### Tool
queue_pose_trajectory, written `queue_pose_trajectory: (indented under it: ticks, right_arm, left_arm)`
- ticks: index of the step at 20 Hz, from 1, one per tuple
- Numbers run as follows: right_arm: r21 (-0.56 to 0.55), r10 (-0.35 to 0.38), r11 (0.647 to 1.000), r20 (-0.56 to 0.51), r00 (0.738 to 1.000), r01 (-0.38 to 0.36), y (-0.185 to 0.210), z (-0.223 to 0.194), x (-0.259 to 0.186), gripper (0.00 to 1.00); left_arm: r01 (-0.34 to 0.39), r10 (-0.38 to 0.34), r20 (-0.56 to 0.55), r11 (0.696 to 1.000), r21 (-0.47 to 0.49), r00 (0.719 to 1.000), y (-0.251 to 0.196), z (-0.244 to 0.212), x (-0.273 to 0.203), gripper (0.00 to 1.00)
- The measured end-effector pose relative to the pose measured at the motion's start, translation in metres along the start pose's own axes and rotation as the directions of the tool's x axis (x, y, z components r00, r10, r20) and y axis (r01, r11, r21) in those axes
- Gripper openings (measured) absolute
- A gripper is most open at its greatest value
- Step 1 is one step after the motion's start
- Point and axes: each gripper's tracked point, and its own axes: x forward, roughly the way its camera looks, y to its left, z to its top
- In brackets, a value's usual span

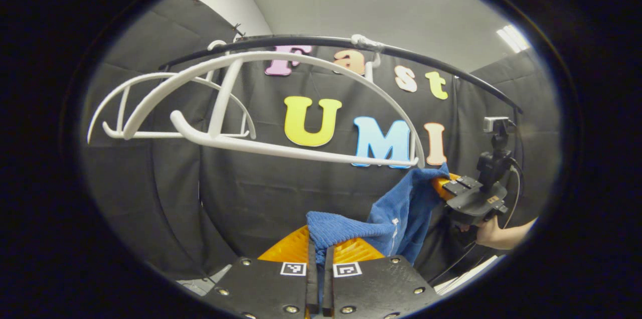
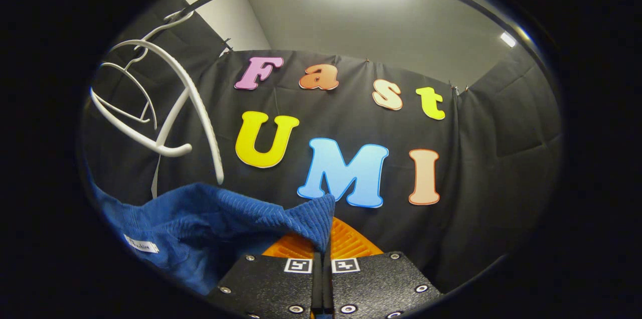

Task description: Grasp the clothes on the hanger with both hands and then place them into the laundry hamper below.

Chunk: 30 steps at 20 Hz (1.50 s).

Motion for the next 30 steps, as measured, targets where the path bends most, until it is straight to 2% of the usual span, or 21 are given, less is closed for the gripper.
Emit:
queue_pose_trajectory:
  ticks: [3, 5, 7, 8, 15, 20, 21, 23, 24, 26, 30]
  right_arm:
    - [0.025, 0.002, 1.0, -0.037, 0.999, -0.001, 0.002, -0.006, -0.026, 0.0]
    - [0.037, 0.015, 0.999, -0.069, 0.997, -0.013, 0.007, -0.009, -0.046, 0.0]
    - [0.04, 0.022, 0.999, -0.098, 0.995, -0.018, 0.013, -0.009, -0.067, 0.0]
    - [0.043, 0.024, 0.999, -0.119, 0.993, -0.019, 0.015, -0.009, -0.079, 0.0]
    - [0.122, 0.009, 0.992, -0.219, 0.976, 0.018, 0.034, 0.008, -0.162, 0.0]
    - [0.13, -0.005, 0.99, -0.307, 0.952, 0.047, 0.046, 0.011, -0.231, 0.0]
    - [0.123, -0.01, 0.991, -0.325, 0.946, 0.053, 0.046, 0.008, -0.246, 0.0]
    - [0.124, -0.017, 0.99, -0.358, 0.933, 0.065, 0.049, 0.005, -0.272, 0.0]
    - [0.129, -0.025, 0.988, -0.376, 0.926, 0.079, 0.05, 0.002, -0.284, 0.0]
    - [0.157, -0.045, 0.98, -0.408, 0.912, 0.119, 0.052, -0.004, -0.307, 0.0]
    - [0.197, -0.054, 0.966, -0.481, 0.875, 0.168, 0.073, -0.025, -0.344, 0.0]
  left_arm:
    - [0.009, -0.008, -0.038, 0.999, 0.036, 0.999, -0.008, -0.007, -0.007, 0.02]
    - [0.016, -0.013, -0.058, 0.998, 0.06, 0.998, -0.016, -0.017, -0.034, 0.02]
    - [0.005, 0.002, -0.084, 0.997, 0.081, 0.996, -0.011, -0.029, -0.06, 0.02]
    - [0.01, -0.002, -0.097, 0.997, 0.082, 0.995, -0.009, -0.031, -0.067, 0.05]
    - [0.059, -0.046, -0.143, 0.994, 0.087, 0.989, 0.027, -0.037, -0.137, 0.02]
    - [0.054, -0.046, -0.17, 0.998, 0.045, 0.984, 0.063, -0.053, -0.181, 0.05]
    - [0.046, -0.034, -0.182, 0.997, 0.061, 0.983, 0.071, -0.057, -0.187, 0.02]
    - [0.048, -0.026, -0.201, 0.993, 0.105, 0.979, 0.085, -0.064, -0.195, 0.05]
    - [0.061, -0.034, -0.21, 0.991, 0.122, 0.977, 0.086, -0.069, -0.198, 0.07]
    - [0.099, -0.065, -0.224, 0.985, 0.143, 0.972, 0.09, -0.076, -0.203, 0.05]
    - [0.177, -0.139, -0.248, 0.974, 0.142, 0.959, 0.083, -0.087, -0.211, 0.05]
